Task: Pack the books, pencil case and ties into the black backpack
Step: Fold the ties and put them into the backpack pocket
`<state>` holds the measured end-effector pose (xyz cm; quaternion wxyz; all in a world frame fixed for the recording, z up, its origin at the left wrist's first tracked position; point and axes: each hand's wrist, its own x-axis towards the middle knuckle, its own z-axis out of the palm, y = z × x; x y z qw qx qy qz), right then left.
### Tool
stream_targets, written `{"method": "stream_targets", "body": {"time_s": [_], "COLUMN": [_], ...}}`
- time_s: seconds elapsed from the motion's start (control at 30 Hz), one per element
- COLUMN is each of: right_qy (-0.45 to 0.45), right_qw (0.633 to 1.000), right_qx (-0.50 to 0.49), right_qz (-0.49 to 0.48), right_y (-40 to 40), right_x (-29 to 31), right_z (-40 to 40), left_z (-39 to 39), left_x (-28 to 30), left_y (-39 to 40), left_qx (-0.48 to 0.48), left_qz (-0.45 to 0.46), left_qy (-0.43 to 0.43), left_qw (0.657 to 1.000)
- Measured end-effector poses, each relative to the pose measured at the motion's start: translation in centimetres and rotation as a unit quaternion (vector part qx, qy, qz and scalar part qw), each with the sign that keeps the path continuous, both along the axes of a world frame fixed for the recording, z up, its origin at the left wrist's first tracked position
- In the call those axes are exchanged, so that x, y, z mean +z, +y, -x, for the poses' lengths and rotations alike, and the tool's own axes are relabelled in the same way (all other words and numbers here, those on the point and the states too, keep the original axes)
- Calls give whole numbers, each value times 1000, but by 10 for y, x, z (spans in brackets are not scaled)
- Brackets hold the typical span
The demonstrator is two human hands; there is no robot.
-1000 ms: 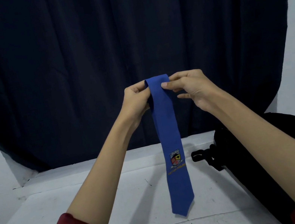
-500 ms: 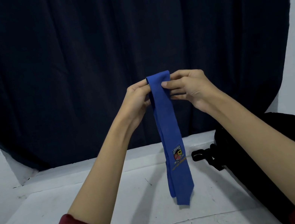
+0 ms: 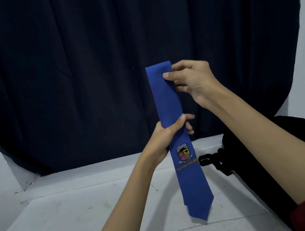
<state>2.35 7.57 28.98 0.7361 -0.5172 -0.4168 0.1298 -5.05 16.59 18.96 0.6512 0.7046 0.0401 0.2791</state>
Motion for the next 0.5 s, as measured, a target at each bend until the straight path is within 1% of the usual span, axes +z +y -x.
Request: {"method": "stream_targets", "body": {"time_s": [0.13, 0.23, 0.33, 0.43, 0.5], "right_qy": [7, 12, 23, 33, 30], "right_qw": [1000, 1000, 999, 999, 999], "right_qx": [-14, -23, -33, -35, -36], "right_qz": [-4, -8, -13, -22, -17], "right_y": [-2, -3, -1, -2, -2], "right_x": [2, 2, 1, 2, 2], "right_z": [-3, -5, -6, -7, -8], "left_z": [-1, 4, 9, 14, 16], "left_x": [-23, -49, -76, -99, -108], "left_y": [2, 3, 4, 6, 9], "left_qx": [-16, -38, -37, -36, -29], "left_qz": [-7, 11, 33, 80, 115], "left_qy": [20, 55, 91, 141, 152], "left_qw": [1000, 998, 995, 986, 981]}}
